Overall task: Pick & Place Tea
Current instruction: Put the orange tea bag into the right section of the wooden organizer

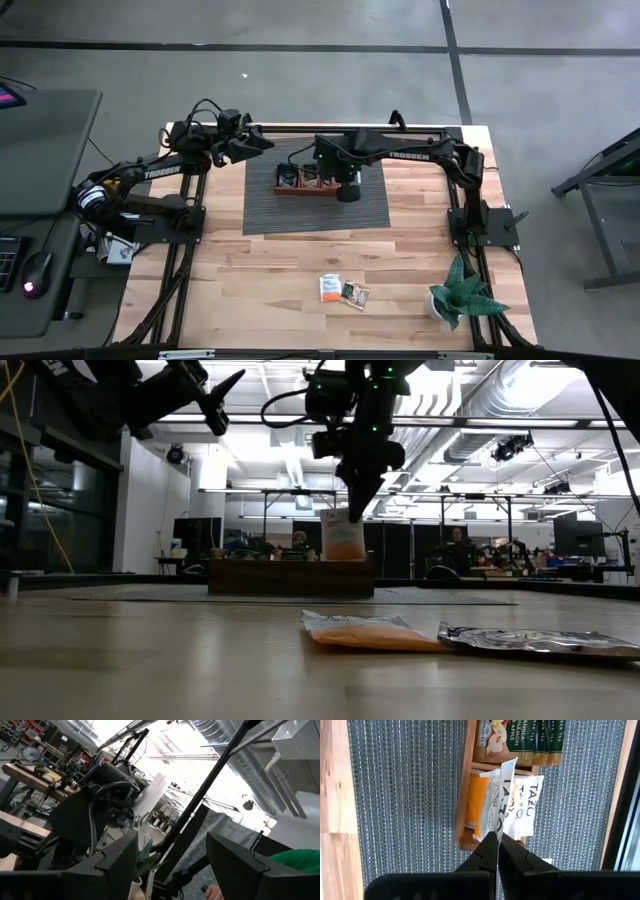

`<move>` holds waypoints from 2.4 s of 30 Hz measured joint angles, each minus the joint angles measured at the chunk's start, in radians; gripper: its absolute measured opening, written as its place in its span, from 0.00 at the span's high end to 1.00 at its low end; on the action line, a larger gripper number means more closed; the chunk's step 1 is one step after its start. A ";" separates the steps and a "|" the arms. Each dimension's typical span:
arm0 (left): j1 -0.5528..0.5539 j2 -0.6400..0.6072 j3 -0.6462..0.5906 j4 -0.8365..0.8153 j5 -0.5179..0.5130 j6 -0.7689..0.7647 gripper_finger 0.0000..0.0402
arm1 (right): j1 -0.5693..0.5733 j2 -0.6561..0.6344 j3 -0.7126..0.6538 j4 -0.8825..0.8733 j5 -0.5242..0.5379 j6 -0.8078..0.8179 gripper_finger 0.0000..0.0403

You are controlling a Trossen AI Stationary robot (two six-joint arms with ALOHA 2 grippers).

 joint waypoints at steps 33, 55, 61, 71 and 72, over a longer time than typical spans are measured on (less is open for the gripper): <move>0.000 -0.004 0.000 -0.008 0.005 -0.004 0.42 | 0.002 0.020 -0.140 0.118 0.114 0.060 1.00; 0.000 -0.004 0.000 -0.012 0.028 -0.002 0.42 | 0.002 0.019 -0.034 0.001 0.017 0.180 0.52; 0.000 -0.004 0.000 -0.046 0.049 0.013 0.42 | 0.005 0.018 0.045 -0.038 0.010 0.204 0.49; -0.041 -0.004 0.000 -0.168 0.052 0.098 0.42 | 0.063 0.017 0.186 -0.199 -0.110 0.257 0.50; -0.066 -0.004 0.000 -0.202 0.045 0.129 0.42 | 0.078 0.017 0.186 -0.200 -0.125 0.258 0.50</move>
